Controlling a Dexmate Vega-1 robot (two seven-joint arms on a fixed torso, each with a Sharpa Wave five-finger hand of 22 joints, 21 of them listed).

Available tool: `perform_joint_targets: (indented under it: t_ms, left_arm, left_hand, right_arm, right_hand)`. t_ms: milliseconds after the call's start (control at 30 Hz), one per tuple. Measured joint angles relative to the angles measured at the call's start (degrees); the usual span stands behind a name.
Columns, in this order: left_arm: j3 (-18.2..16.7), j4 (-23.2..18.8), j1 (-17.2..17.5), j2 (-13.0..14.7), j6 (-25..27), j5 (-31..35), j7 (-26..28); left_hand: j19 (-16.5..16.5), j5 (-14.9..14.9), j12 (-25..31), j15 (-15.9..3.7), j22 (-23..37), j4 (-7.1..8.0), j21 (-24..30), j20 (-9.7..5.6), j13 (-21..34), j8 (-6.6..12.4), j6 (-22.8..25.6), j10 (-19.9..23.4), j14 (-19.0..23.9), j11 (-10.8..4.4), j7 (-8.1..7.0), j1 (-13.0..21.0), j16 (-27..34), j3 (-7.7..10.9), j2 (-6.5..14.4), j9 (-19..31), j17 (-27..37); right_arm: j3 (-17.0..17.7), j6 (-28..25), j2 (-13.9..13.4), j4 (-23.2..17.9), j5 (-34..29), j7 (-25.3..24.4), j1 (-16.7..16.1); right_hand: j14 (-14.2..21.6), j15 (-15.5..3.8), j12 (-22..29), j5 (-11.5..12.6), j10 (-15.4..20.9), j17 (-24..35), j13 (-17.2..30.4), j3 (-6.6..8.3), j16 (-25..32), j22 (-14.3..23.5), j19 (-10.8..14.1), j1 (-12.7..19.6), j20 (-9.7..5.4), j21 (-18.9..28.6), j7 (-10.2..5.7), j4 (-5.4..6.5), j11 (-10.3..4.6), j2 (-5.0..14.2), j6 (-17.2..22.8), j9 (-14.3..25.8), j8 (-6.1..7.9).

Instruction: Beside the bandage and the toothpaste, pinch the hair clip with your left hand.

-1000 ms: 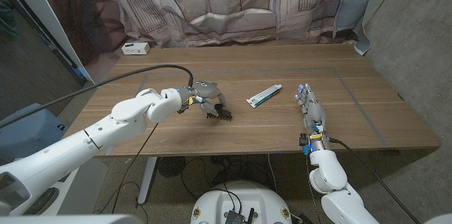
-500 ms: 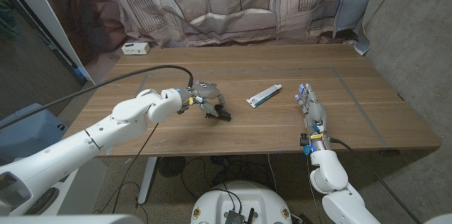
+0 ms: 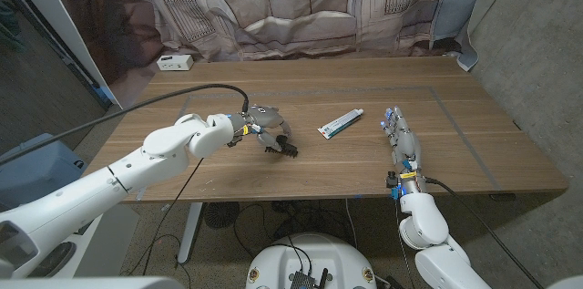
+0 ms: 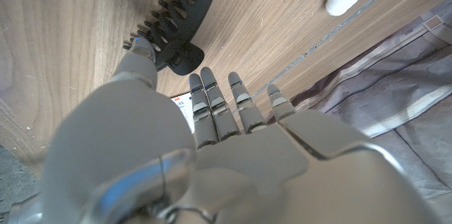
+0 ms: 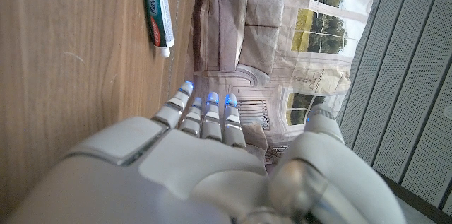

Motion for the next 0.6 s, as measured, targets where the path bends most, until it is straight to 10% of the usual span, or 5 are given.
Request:
perform_joint_targets:
  t_ms: [600]
  left_arm:
    - [0.2,0.9,-1.0,-0.5,-1.1,-1.7,-1.1]
  left_hand:
    - [-2.5,0.0,0.0,2.92,0.0,2.37,0.0,0.08,-3.0,-0.26,-7.1,-6.5,-4.5,5.04,2.44,-8.2,0.0,-2.37,-0.4,-0.2,0.3]
  right_arm:
    - [0.1,0.0,0.2,-0.1,-0.2,-0.2,-0.1]
  right_hand:
    - [0.0,0.0,0.0,0.0,0.0,0.0,0.0,0.24,0.0,0.0,0.0,0.3,0.0,0.0,0.0,-0.24,0.0,0.3,0.0,0.0,0.0]
